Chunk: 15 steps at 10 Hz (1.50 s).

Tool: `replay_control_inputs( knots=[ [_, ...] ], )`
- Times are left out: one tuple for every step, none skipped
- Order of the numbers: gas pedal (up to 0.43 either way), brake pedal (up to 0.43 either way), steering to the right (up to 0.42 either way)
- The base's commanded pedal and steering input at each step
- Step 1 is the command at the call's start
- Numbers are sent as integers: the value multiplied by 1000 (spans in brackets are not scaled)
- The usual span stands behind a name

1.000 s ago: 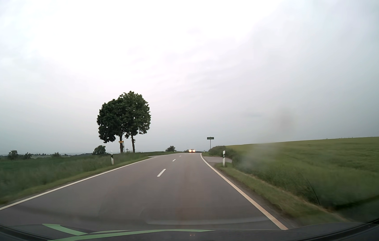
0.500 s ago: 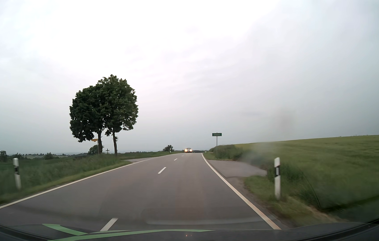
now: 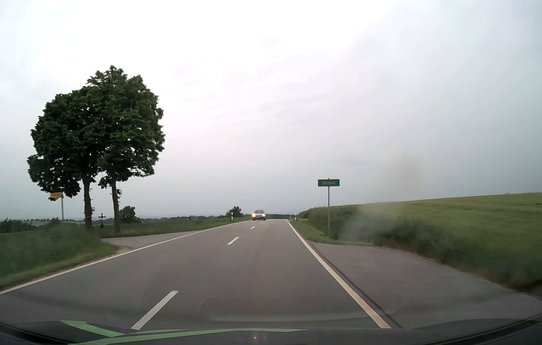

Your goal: Follow the waypoints while adhering to traffic rules and regulations

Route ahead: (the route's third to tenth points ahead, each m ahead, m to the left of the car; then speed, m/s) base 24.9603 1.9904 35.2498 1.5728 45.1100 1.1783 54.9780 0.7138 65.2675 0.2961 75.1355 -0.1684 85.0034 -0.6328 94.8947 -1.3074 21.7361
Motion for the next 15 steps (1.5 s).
replay_control_inputs(
  knots=[
    [138, 0, 8],
    [130, 0, 7],
    [130, 0, 6],
    [130, 0, 5],
    [130, 0, 5],
    [130, 0, 4],
    [130, 0, 4],
    [130, 0, 3],
    [130, 0, 1],
    [130, 0, 1],
    [130, 0, 0],
    [130, 0, 0],
    [130, 0, 0],
    [130, 0, 0],
    [130, 0, 0]
  ],
)
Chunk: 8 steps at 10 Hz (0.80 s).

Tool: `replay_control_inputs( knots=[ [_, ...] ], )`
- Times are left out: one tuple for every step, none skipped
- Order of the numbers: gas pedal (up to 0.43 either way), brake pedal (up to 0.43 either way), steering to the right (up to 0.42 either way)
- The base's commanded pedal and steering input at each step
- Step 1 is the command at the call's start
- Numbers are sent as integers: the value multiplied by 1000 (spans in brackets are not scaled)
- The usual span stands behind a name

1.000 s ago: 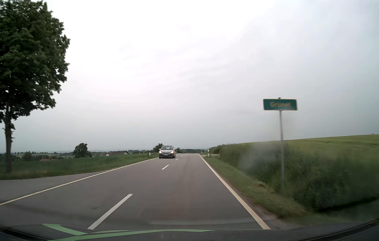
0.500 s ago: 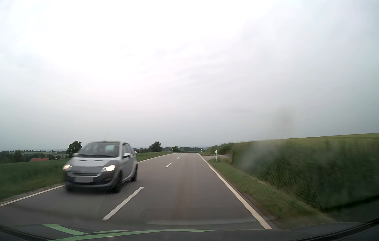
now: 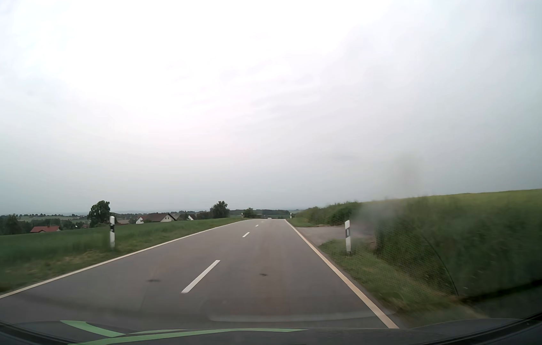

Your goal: Follow the waypoints while adhering to traffic rules and regulations

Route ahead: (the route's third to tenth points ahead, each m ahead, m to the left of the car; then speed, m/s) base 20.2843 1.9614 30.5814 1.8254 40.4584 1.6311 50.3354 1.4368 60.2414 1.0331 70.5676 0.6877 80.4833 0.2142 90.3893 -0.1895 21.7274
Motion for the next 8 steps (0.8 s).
replay_control_inputs(
  knots=[
    [130, 0, 0],
    [118, 0, 1],
    [118, 0, 1],
    [118, 0, 2],
    [118, 0, 2],
    [110, 0, 3],
    [110, 0, 3],
    [110, 0, 4]
  ],
)
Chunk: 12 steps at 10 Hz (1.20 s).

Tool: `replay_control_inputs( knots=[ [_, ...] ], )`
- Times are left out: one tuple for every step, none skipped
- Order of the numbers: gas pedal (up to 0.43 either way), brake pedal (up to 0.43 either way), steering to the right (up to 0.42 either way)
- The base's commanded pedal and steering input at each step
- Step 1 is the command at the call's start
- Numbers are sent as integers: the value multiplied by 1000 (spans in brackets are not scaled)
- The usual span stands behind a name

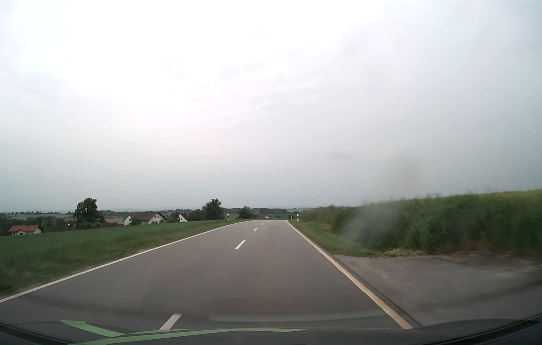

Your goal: Follow the waypoints while adhering to traffic rules and regulations

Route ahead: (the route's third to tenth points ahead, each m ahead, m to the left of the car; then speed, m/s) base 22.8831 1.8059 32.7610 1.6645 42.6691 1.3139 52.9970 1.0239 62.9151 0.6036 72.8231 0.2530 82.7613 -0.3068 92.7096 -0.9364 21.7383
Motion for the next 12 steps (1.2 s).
replay_control_inputs(
  knots=[
    [98, 0, 4],
    [98, 0, 4],
    [98, 0, 4],
    [87, 0, 4],
    [87, 0, 4],
    [87, 0, 4],
    [79, 0, 4],
    [79, 0, 4],
    [79, 0, 4],
    [79, 0, 3],
    [79, 0, 3],
    [79, 0, 1]
  ],
)
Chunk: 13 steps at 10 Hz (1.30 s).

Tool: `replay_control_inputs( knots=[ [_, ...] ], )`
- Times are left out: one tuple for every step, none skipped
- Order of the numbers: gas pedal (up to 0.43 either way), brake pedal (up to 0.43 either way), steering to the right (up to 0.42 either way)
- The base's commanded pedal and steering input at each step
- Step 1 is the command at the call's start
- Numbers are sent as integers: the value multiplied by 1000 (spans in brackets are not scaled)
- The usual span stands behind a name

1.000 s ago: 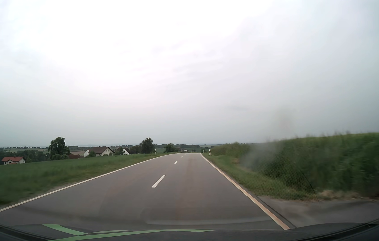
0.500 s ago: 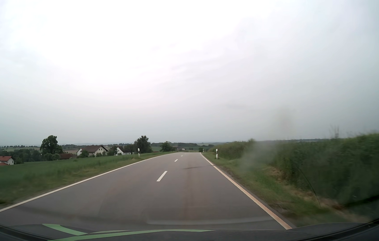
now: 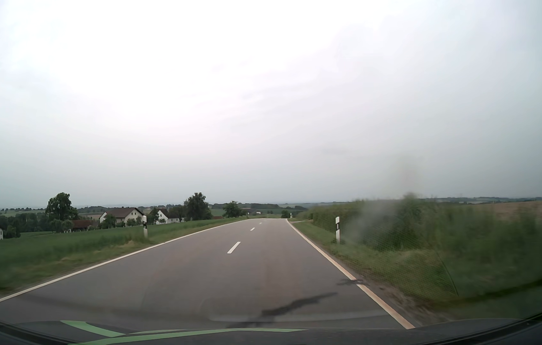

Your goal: Follow the waypoints while adhering to traffic rules and regulations

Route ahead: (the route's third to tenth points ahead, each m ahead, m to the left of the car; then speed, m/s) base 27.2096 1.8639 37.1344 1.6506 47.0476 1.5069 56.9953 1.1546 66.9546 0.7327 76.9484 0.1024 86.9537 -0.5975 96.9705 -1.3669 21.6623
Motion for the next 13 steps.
replay_control_inputs(
  knots=[
    [79, 0, 1],
    [79, 0, 1],
    [79, 0, 1],
    [67, 0, 1],
    [67, 0, 1],
    [59, 0, 1],
    [59, 0, 1],
    [47, 0, 2],
    [39, 0, 3],
    [39, 0, 3],
    [39, 0, 4],
    [39, 0, 5],
    [39, 0, 5]
  ],
)
